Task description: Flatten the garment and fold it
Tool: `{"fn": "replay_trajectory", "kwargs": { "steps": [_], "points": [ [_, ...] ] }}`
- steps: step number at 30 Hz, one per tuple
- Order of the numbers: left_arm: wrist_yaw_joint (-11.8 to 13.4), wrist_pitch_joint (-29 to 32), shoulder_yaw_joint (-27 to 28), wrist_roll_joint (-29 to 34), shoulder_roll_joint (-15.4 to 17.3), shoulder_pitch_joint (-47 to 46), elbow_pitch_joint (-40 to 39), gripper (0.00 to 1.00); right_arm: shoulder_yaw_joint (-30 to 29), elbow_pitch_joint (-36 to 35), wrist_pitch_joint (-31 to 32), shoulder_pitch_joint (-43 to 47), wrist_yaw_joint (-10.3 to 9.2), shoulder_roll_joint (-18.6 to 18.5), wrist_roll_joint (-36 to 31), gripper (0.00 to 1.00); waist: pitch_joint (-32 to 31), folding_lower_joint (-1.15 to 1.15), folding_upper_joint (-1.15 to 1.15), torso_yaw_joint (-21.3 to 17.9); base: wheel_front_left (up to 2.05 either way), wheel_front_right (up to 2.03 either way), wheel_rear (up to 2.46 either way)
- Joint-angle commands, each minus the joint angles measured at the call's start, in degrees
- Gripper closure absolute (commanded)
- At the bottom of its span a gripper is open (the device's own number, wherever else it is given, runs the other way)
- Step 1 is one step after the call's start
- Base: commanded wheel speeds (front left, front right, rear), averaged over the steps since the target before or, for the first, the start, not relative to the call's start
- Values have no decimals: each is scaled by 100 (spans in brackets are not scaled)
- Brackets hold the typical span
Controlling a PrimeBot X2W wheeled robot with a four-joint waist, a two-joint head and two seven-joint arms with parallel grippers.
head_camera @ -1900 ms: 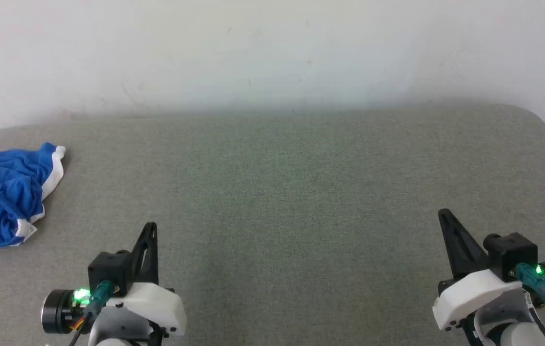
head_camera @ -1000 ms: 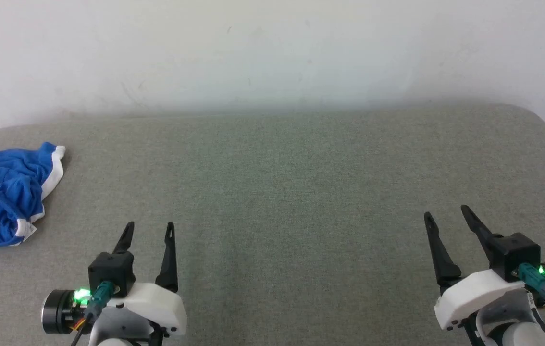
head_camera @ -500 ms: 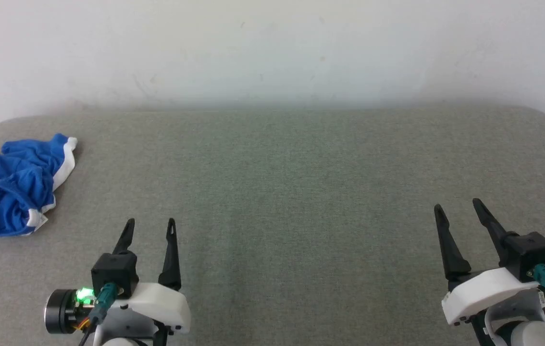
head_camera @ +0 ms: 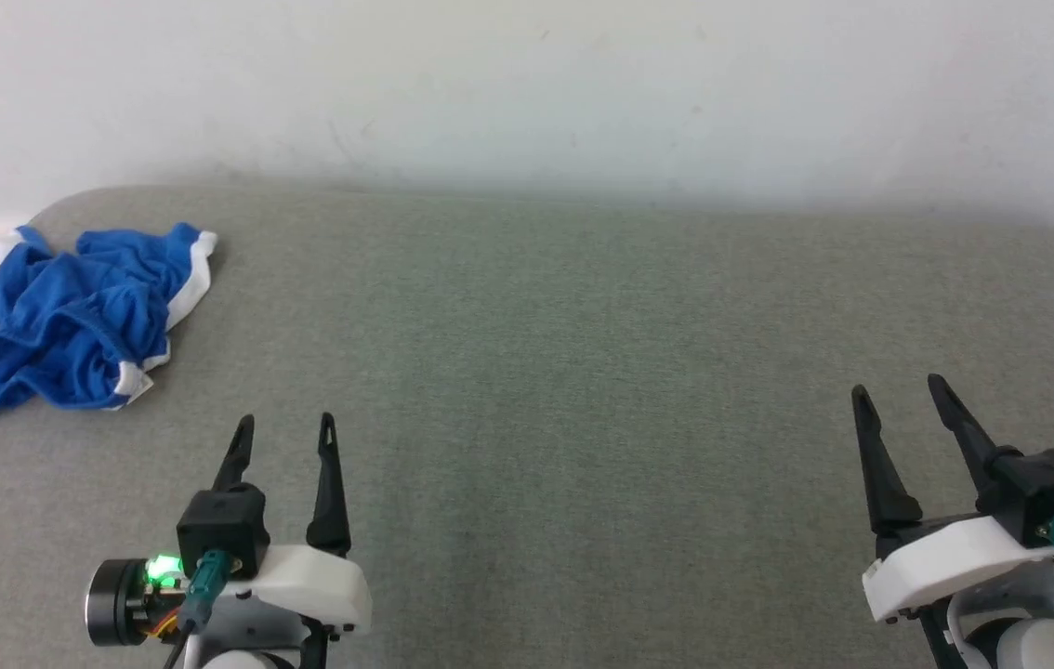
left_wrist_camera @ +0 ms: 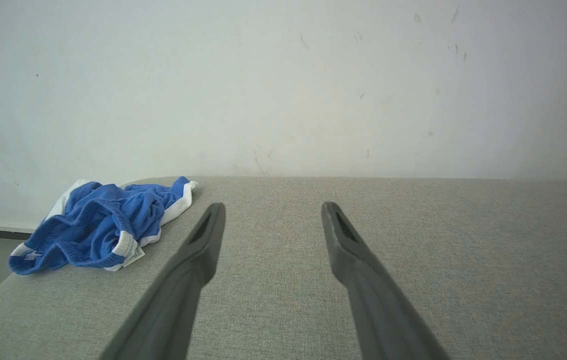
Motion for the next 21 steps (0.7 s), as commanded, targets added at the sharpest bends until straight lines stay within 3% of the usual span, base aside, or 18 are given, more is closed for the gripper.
{"fn": "replay_trajectory", "kwargs": {
  "steps": [1,21],
  "points": [
    [72,-57,-23,-12,33,-103,-36,0,-33,-55,-60,-45,-3,8,36,0,19,0,0,106,0,0,0],
    [407,-297,-9,-41,29,-141,-114,0,-167,-179,-299,-74,-5,12,95,0,138,0,0,857,0,0,0]
  ]
}}
